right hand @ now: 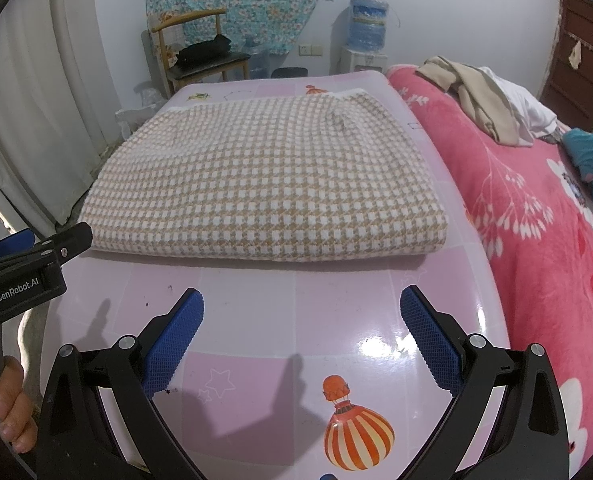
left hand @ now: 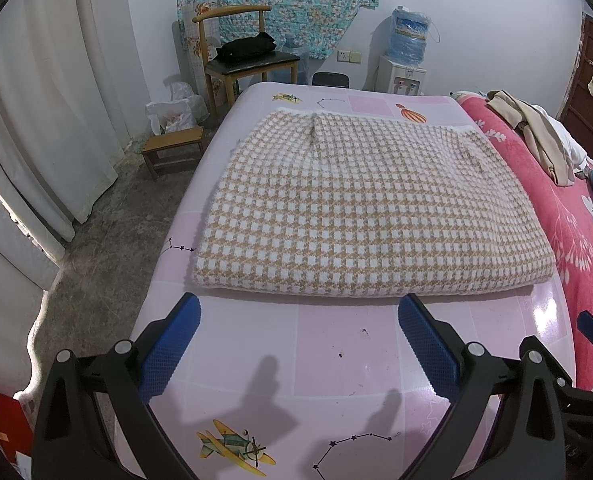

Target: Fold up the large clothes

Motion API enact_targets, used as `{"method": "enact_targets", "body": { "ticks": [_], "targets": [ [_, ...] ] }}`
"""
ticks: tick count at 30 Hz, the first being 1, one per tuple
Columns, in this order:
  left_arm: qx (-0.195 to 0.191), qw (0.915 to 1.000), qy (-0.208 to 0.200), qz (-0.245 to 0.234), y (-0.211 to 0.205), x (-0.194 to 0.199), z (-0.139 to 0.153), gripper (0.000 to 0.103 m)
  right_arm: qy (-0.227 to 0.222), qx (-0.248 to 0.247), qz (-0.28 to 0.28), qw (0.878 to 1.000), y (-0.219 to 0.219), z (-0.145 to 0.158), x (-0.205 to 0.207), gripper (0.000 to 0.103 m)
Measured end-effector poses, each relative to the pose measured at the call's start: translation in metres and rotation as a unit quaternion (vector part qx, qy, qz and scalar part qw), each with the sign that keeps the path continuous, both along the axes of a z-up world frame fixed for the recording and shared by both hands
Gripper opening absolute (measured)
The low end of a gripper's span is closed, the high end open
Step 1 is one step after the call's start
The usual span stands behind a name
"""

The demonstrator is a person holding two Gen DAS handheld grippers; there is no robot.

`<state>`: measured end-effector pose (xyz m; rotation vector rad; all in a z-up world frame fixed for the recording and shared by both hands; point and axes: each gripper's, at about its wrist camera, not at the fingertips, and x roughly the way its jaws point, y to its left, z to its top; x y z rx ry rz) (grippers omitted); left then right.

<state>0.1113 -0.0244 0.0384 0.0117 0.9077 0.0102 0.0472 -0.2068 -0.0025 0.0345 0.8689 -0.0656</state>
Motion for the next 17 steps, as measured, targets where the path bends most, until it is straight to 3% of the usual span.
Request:
{"method": "enact_targets", "body": {
  "ticks": [17],
  "targets": [
    [-0.003,1.0,0.002,0.003,-0.0004,0.0006,-0.0009,0.097,-0.001,0.0,0.001,1.0,-0.0038,-0.0038,-0.0022,0.095]
  ]
}}
